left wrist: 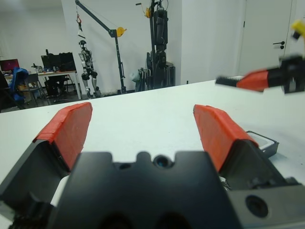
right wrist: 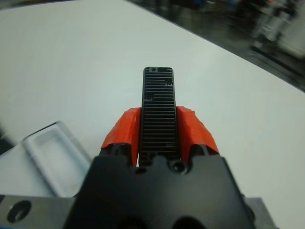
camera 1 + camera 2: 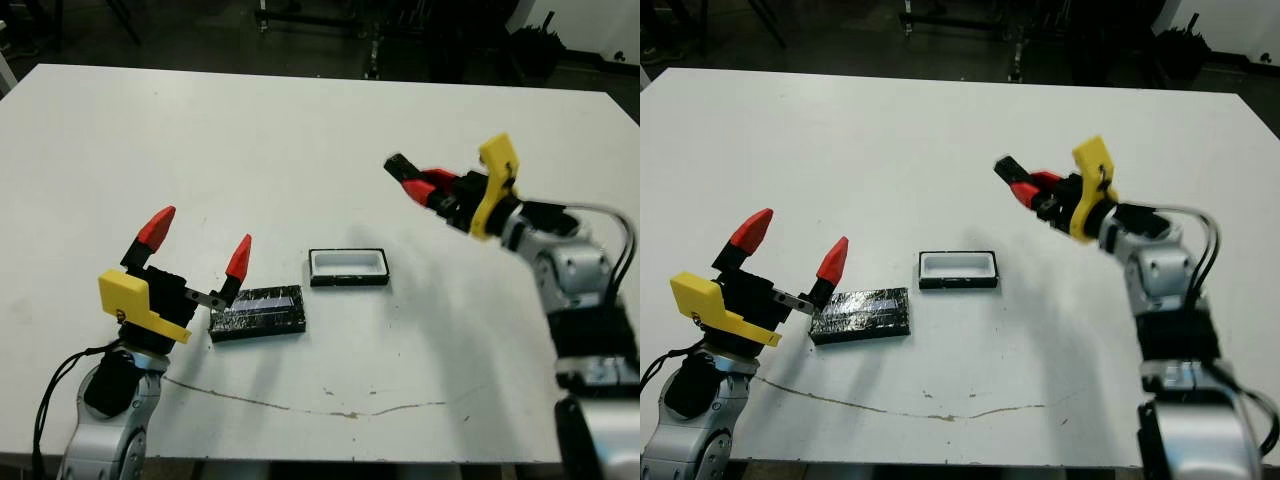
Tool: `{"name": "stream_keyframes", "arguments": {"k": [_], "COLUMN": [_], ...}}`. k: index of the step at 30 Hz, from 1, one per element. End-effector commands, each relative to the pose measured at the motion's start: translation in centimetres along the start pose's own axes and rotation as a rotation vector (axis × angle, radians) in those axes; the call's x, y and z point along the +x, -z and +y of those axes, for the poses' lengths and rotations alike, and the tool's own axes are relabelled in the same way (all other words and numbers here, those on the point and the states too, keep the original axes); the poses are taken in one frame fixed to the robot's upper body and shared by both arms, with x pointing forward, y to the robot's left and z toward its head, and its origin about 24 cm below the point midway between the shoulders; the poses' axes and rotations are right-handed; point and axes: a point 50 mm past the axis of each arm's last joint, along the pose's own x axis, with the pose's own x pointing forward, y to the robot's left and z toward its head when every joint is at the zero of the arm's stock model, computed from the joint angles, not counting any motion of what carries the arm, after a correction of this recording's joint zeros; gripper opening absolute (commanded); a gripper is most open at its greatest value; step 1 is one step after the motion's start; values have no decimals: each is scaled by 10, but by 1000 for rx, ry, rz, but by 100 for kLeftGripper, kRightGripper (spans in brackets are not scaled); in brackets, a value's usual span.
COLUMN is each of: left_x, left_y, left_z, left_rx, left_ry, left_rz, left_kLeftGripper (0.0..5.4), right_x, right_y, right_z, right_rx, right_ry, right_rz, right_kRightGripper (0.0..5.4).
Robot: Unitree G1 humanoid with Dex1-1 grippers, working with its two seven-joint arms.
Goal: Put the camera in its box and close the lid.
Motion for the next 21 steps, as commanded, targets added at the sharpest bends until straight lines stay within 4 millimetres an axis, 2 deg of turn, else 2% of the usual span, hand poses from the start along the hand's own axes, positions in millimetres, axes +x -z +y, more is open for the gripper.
{"name": "stream_keyframes", "arguments": {"k": [1, 13, 21], "left_x": [-1, 0, 0], "left_y": [2, 0, 0], "left_z": [-1, -3, -3], "left_rx": [-4, 6, 5], "left_ry": [-3, 0, -1], "left_rz": [14, 4, 5], "left_kLeftGripper": [540, 540, 540], "right_x": [-2, 10, 17], "right_y": [-10, -30, -28], "right_z": [-2, 13, 21], "right_rx": [-33, -233, -248], "right_ry": [-105, -323, -425], "right_rz": [59, 184, 280], "right_kRightGripper": [170, 170, 170]}}
